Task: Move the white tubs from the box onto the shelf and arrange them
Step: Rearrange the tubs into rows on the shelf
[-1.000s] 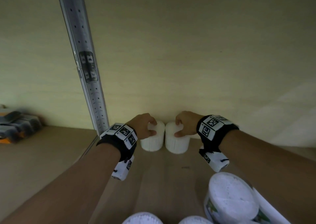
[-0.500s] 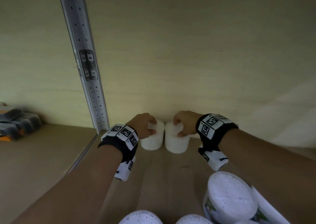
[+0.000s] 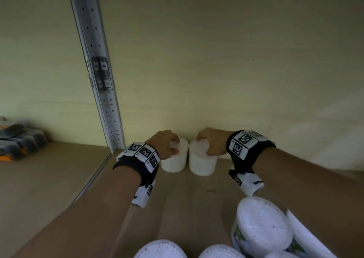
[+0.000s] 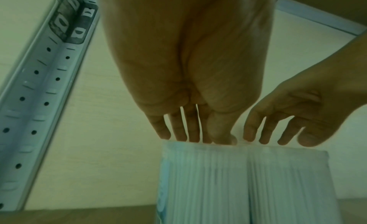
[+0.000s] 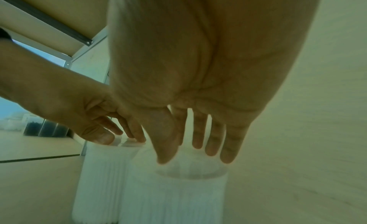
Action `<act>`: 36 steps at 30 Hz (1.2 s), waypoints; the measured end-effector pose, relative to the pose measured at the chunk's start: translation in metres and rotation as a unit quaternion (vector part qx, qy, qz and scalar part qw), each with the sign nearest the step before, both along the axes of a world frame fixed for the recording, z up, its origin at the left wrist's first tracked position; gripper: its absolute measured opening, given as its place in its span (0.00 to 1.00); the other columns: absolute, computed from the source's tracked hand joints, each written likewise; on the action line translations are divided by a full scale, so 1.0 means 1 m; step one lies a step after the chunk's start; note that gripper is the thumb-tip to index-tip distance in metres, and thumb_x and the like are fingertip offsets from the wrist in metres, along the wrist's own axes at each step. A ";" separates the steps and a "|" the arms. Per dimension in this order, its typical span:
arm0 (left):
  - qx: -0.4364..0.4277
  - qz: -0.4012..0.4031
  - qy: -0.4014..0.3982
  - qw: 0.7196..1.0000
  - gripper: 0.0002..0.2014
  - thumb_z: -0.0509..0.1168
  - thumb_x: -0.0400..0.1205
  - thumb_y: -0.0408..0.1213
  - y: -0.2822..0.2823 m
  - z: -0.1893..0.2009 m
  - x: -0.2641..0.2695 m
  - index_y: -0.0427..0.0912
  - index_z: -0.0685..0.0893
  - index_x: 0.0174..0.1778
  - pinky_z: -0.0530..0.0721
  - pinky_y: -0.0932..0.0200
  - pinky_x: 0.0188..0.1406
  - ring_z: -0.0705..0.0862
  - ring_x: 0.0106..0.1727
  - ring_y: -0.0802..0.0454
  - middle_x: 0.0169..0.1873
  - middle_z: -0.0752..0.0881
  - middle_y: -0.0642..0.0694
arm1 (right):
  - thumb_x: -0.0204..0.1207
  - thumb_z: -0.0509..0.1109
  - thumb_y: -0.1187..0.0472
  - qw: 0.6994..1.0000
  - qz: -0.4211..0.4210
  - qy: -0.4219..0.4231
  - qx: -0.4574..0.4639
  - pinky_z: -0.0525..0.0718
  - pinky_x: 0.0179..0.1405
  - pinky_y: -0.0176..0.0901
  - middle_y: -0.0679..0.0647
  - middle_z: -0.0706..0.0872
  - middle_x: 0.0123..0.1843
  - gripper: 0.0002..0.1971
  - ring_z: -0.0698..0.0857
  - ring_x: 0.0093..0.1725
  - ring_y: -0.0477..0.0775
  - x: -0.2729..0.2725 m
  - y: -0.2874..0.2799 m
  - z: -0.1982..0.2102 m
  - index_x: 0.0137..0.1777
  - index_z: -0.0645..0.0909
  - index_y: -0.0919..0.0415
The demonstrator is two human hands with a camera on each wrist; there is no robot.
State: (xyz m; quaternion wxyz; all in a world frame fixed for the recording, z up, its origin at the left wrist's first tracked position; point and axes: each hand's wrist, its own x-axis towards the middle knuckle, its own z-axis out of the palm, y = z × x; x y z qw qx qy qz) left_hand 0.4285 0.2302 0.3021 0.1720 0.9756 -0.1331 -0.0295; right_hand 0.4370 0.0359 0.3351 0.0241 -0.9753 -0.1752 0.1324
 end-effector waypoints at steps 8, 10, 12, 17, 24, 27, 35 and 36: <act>0.009 -0.003 0.003 1.000 0.21 0.66 0.83 0.42 -0.001 0.001 -0.001 0.43 0.76 0.72 0.70 0.56 0.70 0.73 0.73 0.46 0.71 0.74 0.44 | 0.79 0.64 0.39 0.994 -0.023 -0.009 -0.104 0.73 0.70 0.49 0.63 0.67 0.76 0.36 0.72 0.73 0.61 0.000 -0.001 -0.002 0.78 0.64 0.63; 0.011 -0.002 0.003 1.000 0.21 0.65 0.83 0.42 -0.001 0.002 -0.001 0.43 0.76 0.72 0.70 0.55 0.71 0.73 0.73 0.45 0.71 0.74 0.44 | 0.79 0.64 0.39 0.994 -0.021 -0.014 -0.105 0.73 0.69 0.49 0.63 0.68 0.76 0.36 0.72 0.73 0.61 0.000 0.000 -0.002 0.78 0.64 0.64; 0.012 -0.001 0.006 1.000 0.21 0.65 0.83 0.42 -0.001 0.002 -0.002 0.43 0.75 0.73 0.69 0.55 0.71 0.73 0.73 0.45 0.71 0.74 0.44 | 0.78 0.66 0.42 0.995 -0.018 -0.010 -0.103 0.74 0.69 0.49 0.62 0.68 0.76 0.35 0.73 0.73 0.60 0.000 0.002 -0.001 0.78 0.64 0.63; 0.014 0.000 0.010 1.000 0.22 0.65 0.83 0.42 -0.001 0.002 -0.002 0.44 0.75 0.73 0.69 0.55 0.72 0.72 0.74 0.45 0.72 0.73 0.44 | 0.77 0.73 0.54 0.995 0.004 0.004 -0.096 0.73 0.71 0.48 0.60 0.68 0.77 0.33 0.73 0.74 0.60 0.002 0.003 0.005 0.79 0.65 0.60; 0.010 0.003 0.010 1.000 0.22 0.65 0.83 0.42 -0.002 0.003 -0.005 0.44 0.74 0.73 0.68 0.56 0.73 0.71 0.75 0.46 0.73 0.72 0.44 | 0.77 0.73 0.60 0.996 -0.005 0.032 -0.079 0.75 0.73 0.52 0.57 0.62 0.80 0.36 0.70 0.76 0.61 0.003 -0.002 0.008 0.82 0.60 0.54; 0.007 0.003 0.009 1.000 0.21 0.64 0.83 0.41 -0.002 0.003 -0.005 0.44 0.74 0.73 0.68 0.56 0.72 0.71 0.75 0.45 0.73 0.73 0.44 | 0.79 0.68 0.45 0.995 -0.025 -0.018 -0.095 0.74 0.71 0.54 0.60 0.63 0.78 0.32 0.69 0.75 0.64 0.000 0.001 0.006 0.79 0.64 0.57; 0.014 0.001 0.014 1.000 0.22 0.64 0.84 0.42 -0.002 0.003 -0.005 0.43 0.73 0.74 0.67 0.55 0.73 0.71 0.75 0.45 0.73 0.72 0.44 | 0.78 0.65 0.40 0.993 -0.034 -0.017 -0.113 0.76 0.68 0.49 0.63 0.73 0.74 0.36 0.75 0.72 0.60 0.000 0.008 0.002 0.76 0.69 0.67; 0.014 0.001 0.015 1.000 0.22 0.64 0.84 0.42 -0.003 0.003 -0.005 0.43 0.73 0.74 0.67 0.55 0.73 0.70 0.75 0.45 0.73 0.72 0.44 | 0.78 0.66 0.41 0.993 -0.033 -0.015 -0.113 0.77 0.68 0.48 0.62 0.74 0.74 0.35 0.76 0.71 0.60 0.000 0.009 0.003 0.75 0.70 0.67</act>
